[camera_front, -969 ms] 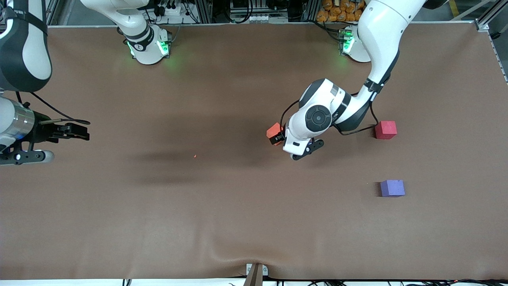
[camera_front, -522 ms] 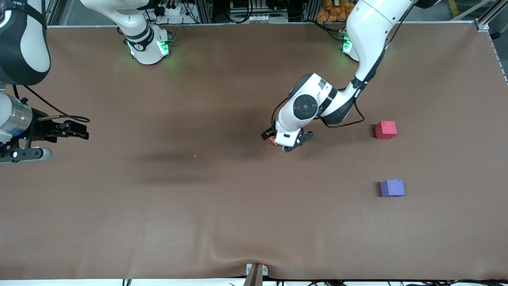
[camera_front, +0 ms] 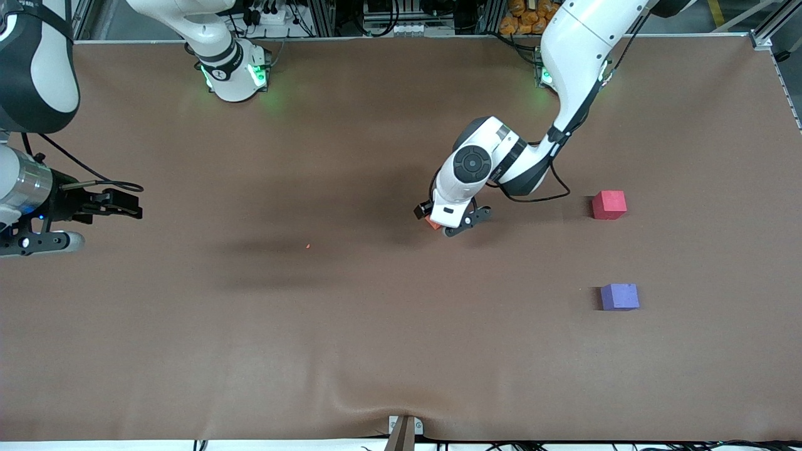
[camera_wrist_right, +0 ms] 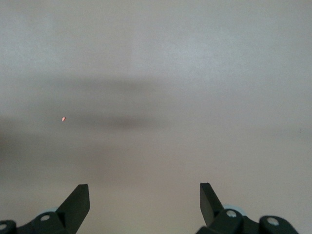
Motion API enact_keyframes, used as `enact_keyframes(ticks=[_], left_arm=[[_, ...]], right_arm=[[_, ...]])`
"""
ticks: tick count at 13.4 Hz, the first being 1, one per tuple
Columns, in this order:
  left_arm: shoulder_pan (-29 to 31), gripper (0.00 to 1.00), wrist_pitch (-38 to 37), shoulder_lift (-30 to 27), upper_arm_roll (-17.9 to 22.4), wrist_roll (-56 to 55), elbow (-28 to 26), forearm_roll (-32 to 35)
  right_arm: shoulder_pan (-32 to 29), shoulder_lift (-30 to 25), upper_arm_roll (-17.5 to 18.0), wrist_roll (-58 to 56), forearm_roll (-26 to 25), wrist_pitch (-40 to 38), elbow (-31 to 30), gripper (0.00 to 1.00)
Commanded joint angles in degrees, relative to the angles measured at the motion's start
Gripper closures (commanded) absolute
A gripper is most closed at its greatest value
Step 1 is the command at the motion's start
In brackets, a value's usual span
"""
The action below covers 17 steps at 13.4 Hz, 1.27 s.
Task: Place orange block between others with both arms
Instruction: 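Lower the left gripper and grasp the orange cube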
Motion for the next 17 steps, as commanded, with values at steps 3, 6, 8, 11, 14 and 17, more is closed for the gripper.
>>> enact_keyframes(ticks=[3, 6, 8, 11, 14, 17], left_arm=[[-0.67, 0.00, 1.78, 0.32, 0.37, -2.47, -0.72, 1.54], [-0.67, 0.12, 1.78, 0.32, 0.46, -2.47, -0.63, 1.54], [-0.67, 0.38, 1.78, 0.32, 0.46, -2.47, -0.63, 1.63], [-0.58, 0.71, 1.78, 0.32, 0.37, -2.38, -0.54, 5.04], [0.64, 0.88, 0.82, -0.12, 0.37, -0.98, -0.63, 5.76], [1.79, 0.98, -1.46, -1.08, 0.46, 0.25, -0.28, 5.76]], right_arm=[[0.37, -0.75, -0.12, 6.87, 0.16, -0.84, 1.16, 0.00], [0.37, -0.75, -0.12, 6.87, 0.16, -1.01, 1.16, 0.00], [0.29, -0.75, -0.12, 6.87, 0.16, -1.01, 1.16, 0.00], [0.37, -0.75, -0.12, 6.87, 0.16, -1.10, 1.16, 0.00], [0.37, -0.75, -0.12, 6.87, 0.16, -1.10, 1.16, 0.00], [0.37, -0.67, -0.12, 6.87, 0.07, -1.10, 1.16, 0.00]])
